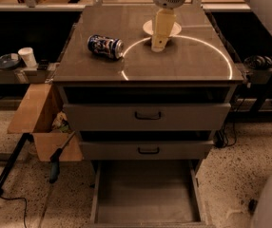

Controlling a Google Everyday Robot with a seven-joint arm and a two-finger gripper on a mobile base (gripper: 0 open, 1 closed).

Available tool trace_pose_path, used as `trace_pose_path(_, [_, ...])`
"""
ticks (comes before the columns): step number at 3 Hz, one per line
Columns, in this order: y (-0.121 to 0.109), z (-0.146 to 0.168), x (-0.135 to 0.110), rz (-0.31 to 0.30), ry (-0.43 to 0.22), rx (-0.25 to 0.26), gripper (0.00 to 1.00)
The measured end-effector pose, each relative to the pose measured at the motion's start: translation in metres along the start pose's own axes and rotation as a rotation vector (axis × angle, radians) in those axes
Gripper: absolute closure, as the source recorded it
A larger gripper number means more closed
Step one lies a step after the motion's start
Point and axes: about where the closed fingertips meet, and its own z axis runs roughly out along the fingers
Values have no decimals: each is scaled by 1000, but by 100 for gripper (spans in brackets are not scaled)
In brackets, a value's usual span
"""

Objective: Place pepsi can into bottom drawer

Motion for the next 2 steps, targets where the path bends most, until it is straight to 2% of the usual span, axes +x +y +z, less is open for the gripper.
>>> trace_pose_path(1, [-25,28,-12,-22,-21,-12,0])
trace_pose_path(2, [-43,39,-23,-29,-36,-10,0])
